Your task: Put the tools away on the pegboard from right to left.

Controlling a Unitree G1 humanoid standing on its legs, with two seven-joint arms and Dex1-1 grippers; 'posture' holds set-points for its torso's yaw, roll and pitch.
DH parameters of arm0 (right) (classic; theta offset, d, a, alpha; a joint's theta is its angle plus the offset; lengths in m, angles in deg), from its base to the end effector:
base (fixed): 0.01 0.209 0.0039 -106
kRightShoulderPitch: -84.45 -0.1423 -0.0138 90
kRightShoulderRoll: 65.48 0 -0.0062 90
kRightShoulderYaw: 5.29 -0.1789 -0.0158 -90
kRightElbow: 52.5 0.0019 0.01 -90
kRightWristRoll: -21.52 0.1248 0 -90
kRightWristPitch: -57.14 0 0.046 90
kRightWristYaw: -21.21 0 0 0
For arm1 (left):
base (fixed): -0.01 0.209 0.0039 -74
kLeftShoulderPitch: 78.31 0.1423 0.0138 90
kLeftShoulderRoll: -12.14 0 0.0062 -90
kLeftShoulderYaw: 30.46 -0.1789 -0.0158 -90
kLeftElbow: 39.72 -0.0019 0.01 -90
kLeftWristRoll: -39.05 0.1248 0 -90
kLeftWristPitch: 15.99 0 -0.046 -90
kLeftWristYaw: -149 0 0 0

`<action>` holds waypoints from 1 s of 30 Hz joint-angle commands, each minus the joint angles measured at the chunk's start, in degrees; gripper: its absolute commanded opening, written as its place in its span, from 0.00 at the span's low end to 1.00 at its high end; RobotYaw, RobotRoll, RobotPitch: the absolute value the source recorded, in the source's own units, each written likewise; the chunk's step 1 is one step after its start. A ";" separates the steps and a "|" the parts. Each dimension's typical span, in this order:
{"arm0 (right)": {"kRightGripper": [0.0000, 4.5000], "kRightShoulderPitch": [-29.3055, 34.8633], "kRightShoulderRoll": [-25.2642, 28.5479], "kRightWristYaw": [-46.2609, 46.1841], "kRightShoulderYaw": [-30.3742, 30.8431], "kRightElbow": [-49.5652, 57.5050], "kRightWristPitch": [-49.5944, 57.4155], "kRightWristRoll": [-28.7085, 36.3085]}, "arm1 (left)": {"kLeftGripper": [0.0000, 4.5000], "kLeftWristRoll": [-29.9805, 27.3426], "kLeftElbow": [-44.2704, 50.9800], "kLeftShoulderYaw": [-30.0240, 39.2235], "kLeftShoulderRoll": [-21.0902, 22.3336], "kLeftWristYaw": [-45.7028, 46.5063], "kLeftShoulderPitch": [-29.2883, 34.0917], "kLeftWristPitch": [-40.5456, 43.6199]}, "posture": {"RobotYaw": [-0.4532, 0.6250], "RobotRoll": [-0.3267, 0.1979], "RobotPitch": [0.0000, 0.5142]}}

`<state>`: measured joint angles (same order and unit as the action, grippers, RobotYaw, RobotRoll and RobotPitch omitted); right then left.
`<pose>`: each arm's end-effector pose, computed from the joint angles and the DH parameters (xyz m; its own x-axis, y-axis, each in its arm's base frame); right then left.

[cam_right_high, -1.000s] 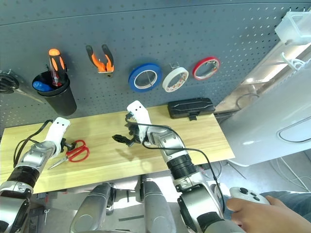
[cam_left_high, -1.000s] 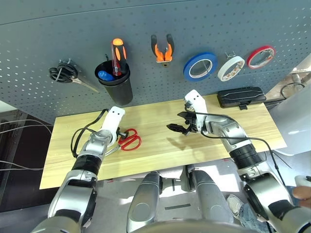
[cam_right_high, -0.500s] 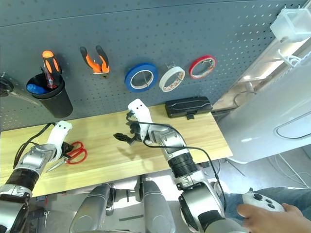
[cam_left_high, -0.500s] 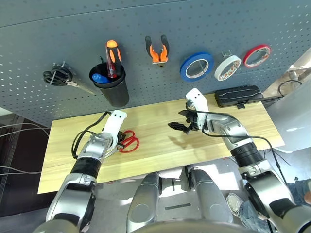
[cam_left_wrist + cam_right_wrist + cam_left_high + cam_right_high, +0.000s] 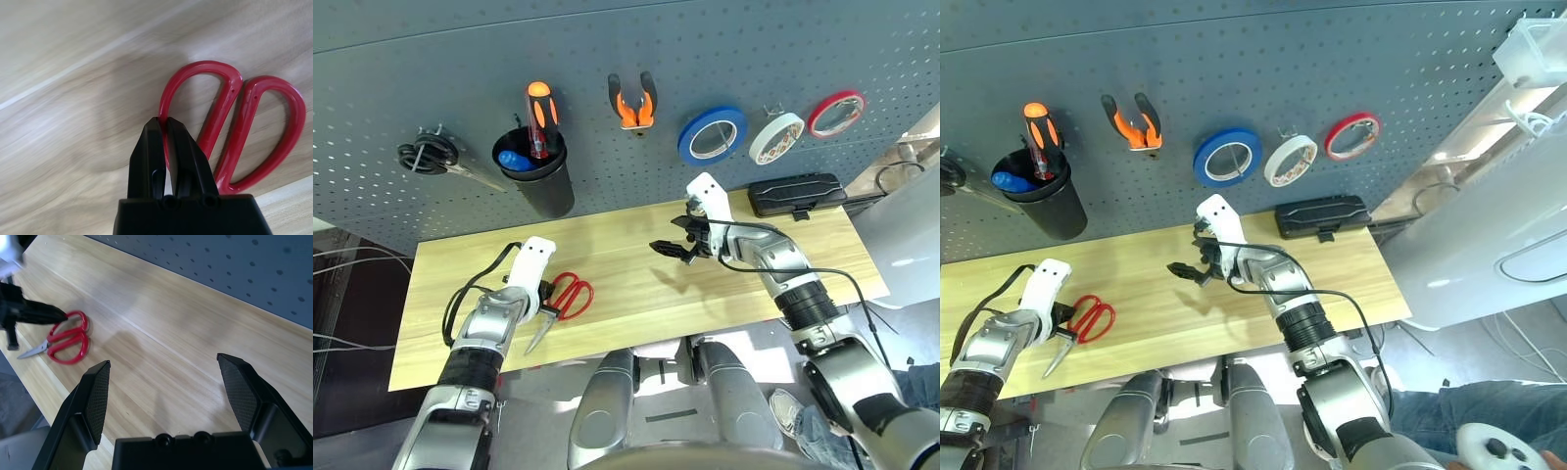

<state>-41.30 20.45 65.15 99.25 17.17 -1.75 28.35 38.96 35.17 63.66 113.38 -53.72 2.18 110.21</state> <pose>0.2904 -0.1231 0.1024 0.4735 0.7790 -0.4110 -0.8386 0.5414 0.0601 0.2069 0.2674 0.0447 0.7225 -0.0077 -0.6914 0.1909 0.9633 0.1888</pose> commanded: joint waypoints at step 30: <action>1.00 -9.86 -5.37 6.75 -1.70 23.34 0.30 15.44 | 0.01 -8.52 19.67 25.12 -4.14 10.57 11.18 -59.14 | 0.50 0.62 0.50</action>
<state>-50.96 15.46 71.74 97.23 39.33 -1.85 42.82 29.78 54.50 88.02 108.97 -43.52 12.69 52.48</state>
